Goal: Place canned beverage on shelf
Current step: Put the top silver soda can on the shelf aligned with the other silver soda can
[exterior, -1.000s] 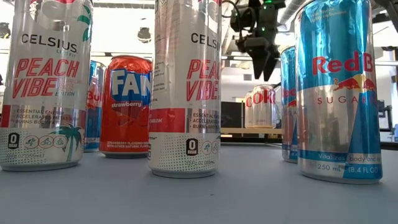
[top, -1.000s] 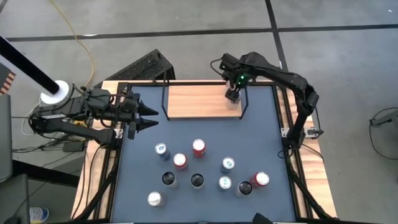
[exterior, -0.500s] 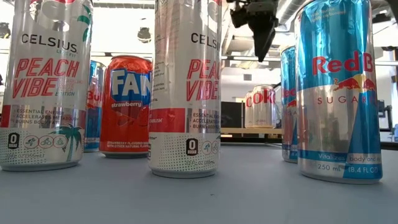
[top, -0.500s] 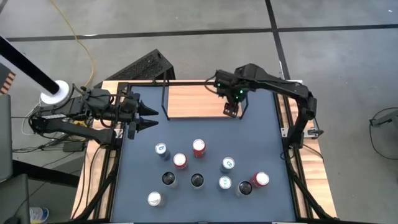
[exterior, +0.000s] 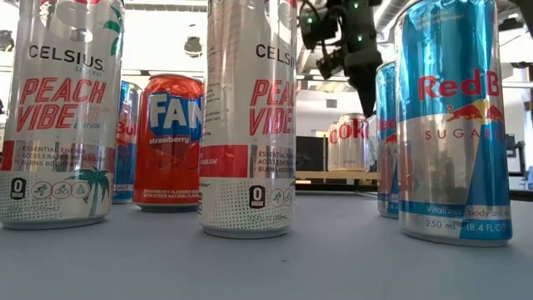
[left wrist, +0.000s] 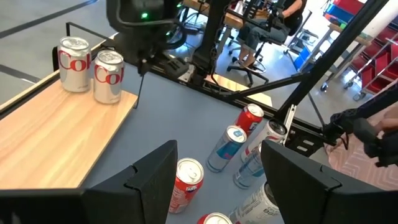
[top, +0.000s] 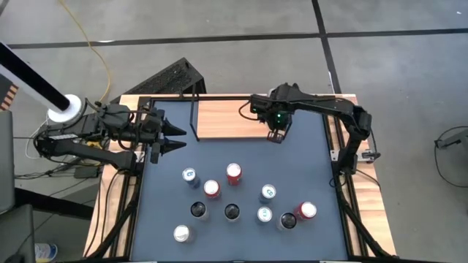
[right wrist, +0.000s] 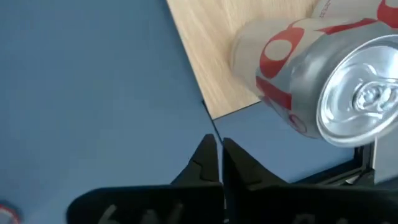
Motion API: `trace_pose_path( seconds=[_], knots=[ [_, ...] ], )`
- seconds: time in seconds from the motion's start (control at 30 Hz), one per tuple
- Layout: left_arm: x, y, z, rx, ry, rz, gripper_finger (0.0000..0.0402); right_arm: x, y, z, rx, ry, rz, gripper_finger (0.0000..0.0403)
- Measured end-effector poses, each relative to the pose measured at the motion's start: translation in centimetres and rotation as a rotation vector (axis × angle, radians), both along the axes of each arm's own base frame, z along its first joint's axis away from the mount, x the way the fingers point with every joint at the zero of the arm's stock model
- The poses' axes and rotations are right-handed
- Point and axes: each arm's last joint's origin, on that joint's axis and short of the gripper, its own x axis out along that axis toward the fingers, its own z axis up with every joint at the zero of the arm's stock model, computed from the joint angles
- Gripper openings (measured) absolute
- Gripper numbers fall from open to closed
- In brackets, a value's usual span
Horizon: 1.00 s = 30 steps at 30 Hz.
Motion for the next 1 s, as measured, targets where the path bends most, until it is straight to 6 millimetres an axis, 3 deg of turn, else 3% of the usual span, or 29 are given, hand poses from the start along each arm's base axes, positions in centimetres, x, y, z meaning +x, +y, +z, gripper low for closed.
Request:
trace_pose_path(
  seconds=[0.27,0.73,0.9,1.0],
  knots=[
    [0.0,0.0,0.0,-0.005,0.000,0.004,0.0222,0.0,-1.7,-1.1,-0.015,-0.052,0.003,0.0015],
    [0.0,0.1,0.0,-0.003,0.000,0.024,0.0222,-0.4,-4.1,-1.0,-0.049,-0.109,-0.032,0.0001],
    [0.0,0.1,-0.1,-0.003,0.007,0.024,0.0222,-0.5,-4.1,-0.9,-0.050,-0.111,-0.028,0.0001],
    [-0.1,0.1,-0.3,-0.004,0.026,0.022,0.0222,-0.7,-3.0,0.3,-0.059,-0.136,-0.019,0.0001]
  ],
)
